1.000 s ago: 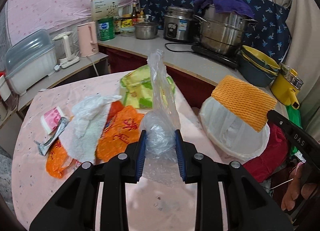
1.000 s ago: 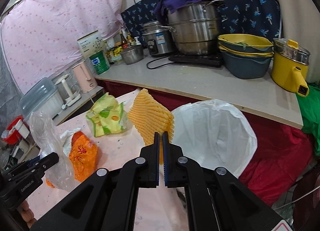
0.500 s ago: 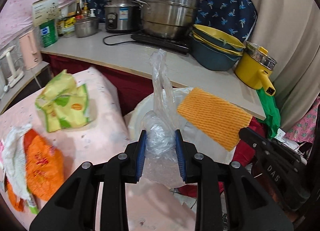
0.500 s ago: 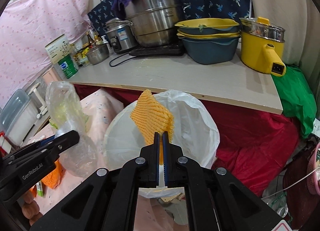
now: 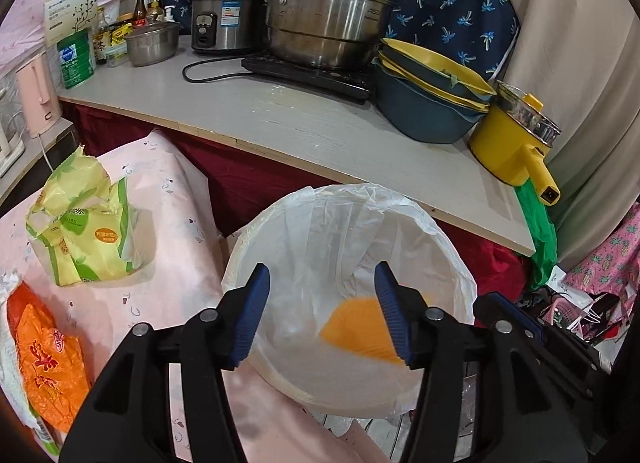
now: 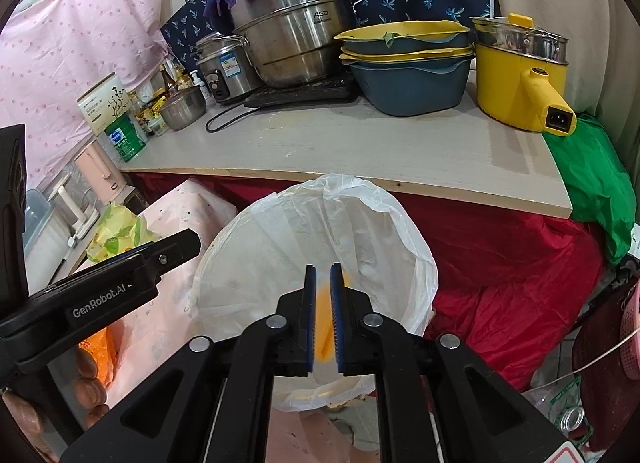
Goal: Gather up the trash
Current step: 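Carry both items over the trash bin and open both tools to drop them, then move both open tools back over the trash on the table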
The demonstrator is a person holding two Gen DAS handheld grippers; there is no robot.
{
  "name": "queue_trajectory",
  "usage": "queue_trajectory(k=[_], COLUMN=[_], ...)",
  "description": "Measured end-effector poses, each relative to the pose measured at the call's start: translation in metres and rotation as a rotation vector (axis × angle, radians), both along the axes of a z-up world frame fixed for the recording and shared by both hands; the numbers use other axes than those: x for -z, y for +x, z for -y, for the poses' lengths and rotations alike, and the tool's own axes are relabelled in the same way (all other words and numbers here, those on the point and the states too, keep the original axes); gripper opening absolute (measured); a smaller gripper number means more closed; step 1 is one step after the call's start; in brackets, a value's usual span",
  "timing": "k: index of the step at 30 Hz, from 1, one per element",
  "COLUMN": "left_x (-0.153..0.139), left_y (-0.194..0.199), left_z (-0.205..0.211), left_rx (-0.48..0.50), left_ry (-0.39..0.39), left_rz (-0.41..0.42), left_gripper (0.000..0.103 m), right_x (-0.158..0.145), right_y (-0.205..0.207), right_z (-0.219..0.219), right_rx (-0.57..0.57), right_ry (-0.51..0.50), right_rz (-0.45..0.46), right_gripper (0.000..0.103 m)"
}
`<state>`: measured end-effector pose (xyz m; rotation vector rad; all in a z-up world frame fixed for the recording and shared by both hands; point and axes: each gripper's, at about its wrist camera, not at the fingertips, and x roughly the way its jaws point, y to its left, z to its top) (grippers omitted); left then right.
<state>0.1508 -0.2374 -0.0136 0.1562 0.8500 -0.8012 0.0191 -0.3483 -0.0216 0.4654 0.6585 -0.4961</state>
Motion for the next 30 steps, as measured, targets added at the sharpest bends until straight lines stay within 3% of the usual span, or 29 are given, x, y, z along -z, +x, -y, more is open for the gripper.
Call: queue_trajectory(k=[15, 30], left_x=[-0.017, -0.031], left_y=[-0.010, 0.003], left_z=[-0.036, -0.159], left_rx=[-0.089, -0.344], left_ry=[0.023, 0.026], left_rz=[0.088, 0.093], left_gripper=[0.060, 0.061], right_x=[-0.022, -0.040], right_y=[0.006, 0.040], right_z=[-0.026, -0.113], right_rx=[-0.059, -0.252], right_ry=[-0.011, -0.029], right_rz=[0.036, 0.054], right_gripper=[0.028, 0.033])
